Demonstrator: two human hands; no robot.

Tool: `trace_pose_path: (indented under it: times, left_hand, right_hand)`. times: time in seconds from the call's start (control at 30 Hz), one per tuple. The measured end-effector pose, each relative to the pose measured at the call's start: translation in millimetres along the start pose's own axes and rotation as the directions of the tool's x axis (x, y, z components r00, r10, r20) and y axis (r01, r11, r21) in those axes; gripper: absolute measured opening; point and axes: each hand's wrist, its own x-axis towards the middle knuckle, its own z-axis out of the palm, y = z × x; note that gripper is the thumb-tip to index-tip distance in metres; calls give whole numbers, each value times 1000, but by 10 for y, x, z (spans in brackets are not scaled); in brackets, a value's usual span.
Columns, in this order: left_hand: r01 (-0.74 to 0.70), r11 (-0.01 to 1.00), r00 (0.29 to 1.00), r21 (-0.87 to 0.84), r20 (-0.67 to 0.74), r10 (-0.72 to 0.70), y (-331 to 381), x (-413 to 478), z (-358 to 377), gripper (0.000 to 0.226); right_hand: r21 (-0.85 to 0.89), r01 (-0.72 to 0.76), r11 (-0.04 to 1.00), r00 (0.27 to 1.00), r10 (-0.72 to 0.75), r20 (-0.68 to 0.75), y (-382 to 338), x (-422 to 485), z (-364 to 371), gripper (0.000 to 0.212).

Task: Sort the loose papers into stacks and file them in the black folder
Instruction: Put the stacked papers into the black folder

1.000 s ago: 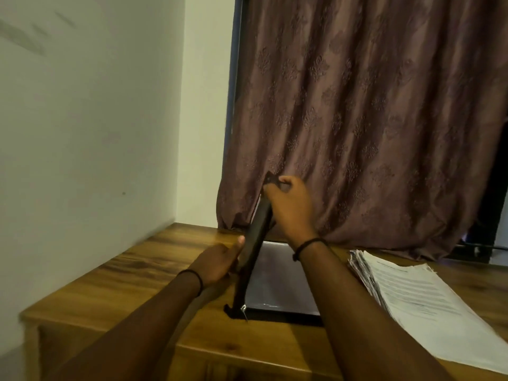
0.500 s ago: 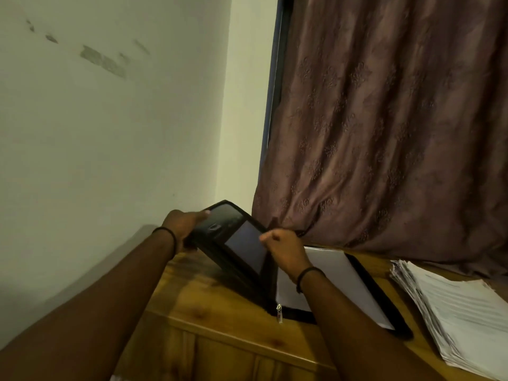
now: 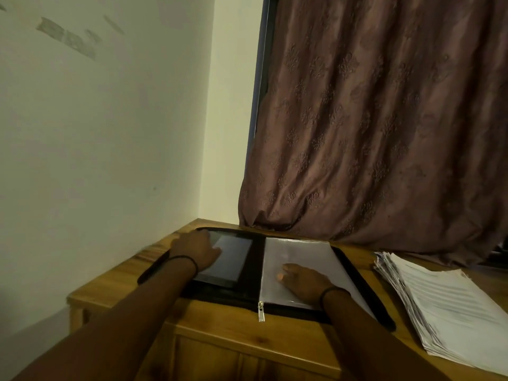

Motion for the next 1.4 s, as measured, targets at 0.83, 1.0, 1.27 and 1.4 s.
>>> trace_pose_path:
  times: [0.83, 1.0, 1.27, 1.4]
  left_hand:
    - [-247, 965, 885, 88, 426, 187, 306, -521, 461, 63]
    - [-238, 966, 870, 100, 464, 167, 220, -730, 345, 64]
    - [-171, 985, 888, 36, 439, 138, 406, -797, 170, 53]
    - [-142, 988, 929, 54, 353, 114, 645, -725, 255, 65]
  right_hand:
    - [-137, -44, 990, 999, 41, -27, 115, -659, 24, 65]
    - [-217, 11, 976, 999, -1, 47, -13, -818, -66, 70]
    - [-305, 73, 950, 995, -47, 90, -120, -1054, -247, 62]
    - [-306, 114, 945, 993, -118, 6, 16, -1066, -324, 35]
